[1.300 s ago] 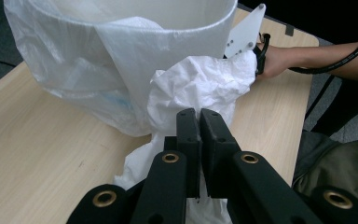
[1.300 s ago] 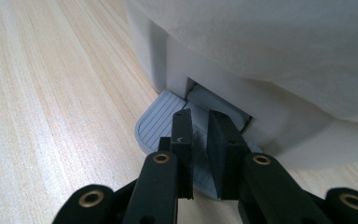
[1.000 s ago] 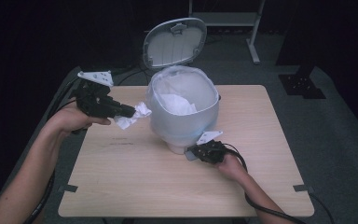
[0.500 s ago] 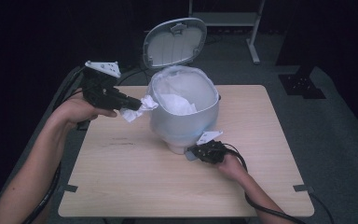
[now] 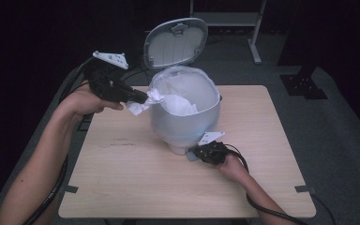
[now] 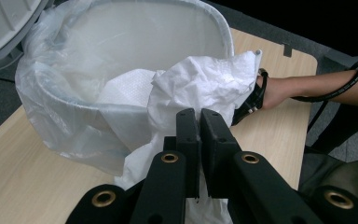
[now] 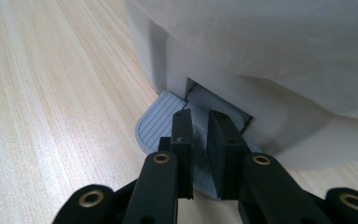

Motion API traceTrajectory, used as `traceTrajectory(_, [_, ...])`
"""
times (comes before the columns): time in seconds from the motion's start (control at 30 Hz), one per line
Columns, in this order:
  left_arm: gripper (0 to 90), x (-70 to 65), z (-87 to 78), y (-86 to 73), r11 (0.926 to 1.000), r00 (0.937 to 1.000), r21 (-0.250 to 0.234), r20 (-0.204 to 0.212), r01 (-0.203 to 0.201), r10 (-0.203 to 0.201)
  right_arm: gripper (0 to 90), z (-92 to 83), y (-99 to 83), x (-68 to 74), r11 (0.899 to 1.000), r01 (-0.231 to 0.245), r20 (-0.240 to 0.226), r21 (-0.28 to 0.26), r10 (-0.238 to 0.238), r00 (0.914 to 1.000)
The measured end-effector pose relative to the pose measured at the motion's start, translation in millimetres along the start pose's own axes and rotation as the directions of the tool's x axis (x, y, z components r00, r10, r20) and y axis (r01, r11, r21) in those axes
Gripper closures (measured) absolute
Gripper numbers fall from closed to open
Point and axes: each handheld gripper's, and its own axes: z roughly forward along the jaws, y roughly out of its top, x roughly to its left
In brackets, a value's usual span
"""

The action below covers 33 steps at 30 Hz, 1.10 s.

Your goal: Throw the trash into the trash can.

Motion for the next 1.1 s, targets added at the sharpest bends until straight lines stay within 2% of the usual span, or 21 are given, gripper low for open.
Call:
traceTrajectory(0.1, [86.5,0.4,2.3,3.1,0.9999,0.9999,-0.015,0.017,0.004,-0.004,80.0,0.0,0.0,0.2,1.000,0.000,0.000,0.000,0.000,1.0000])
traceTrajectory(0.53, [86.3,4.2,15.6,16.5,0.9999,1.0000,0.015,0.002,0.002,-0.002,80.0,0.0,-0.7,0.0,1.000,-0.007,-0.003,-0.003,0.007,1.0000])
traceTrajectory(0.7, [85.5,3.8,23.4,23.5,0.9998,0.9999,0.020,0.009,-0.007,0.007,80.1,0.0,-0.4,-0.2,1.000,-0.006,-0.004,-0.001,0.006,1.0000])
traceTrajectory(0.87, [86.8,6.4,29.9,29.8,0.9996,0.9999,0.027,-0.010,-0.012,0.012,80.0,0.0,-0.3,-0.1,1.000,-0.006,-0.003,-0.001,0.006,1.0000])
traceTrajectory(0.93, [86.9,7.1,33.4,31.6,0.9996,1.0000,0.026,0.003,-0.007,0.007,80.0,0.1,-0.2,-0.2,1.000,-0.006,-0.004,0.000,0.006,1.0000])
traceTrajectory(1.1, [86.8,10.4,42.2,36.6,0.9993,1.0000,0.036,0.000,-0.006,0.006,80.0,0.1,-0.1,-0.3,1.000,-0.004,-0.005,0.000,0.004,1.0000])
